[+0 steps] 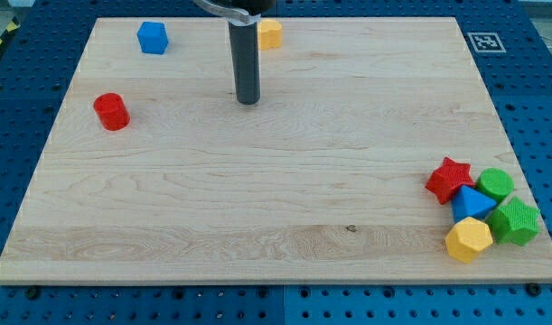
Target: Slightly push the yellow heart to the right side
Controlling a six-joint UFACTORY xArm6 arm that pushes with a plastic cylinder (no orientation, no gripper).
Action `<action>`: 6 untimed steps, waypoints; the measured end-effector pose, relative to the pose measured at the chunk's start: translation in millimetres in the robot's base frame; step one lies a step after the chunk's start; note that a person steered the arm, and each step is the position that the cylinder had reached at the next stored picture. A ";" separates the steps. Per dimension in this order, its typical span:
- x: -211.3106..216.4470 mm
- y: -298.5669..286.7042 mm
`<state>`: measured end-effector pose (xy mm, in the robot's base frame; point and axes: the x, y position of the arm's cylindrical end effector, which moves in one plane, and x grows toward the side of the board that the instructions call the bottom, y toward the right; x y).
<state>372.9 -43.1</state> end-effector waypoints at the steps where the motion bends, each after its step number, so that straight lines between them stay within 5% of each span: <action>1: 0.0 0.0; 5: -4.3 -21.5; 6: -35.0 -26.8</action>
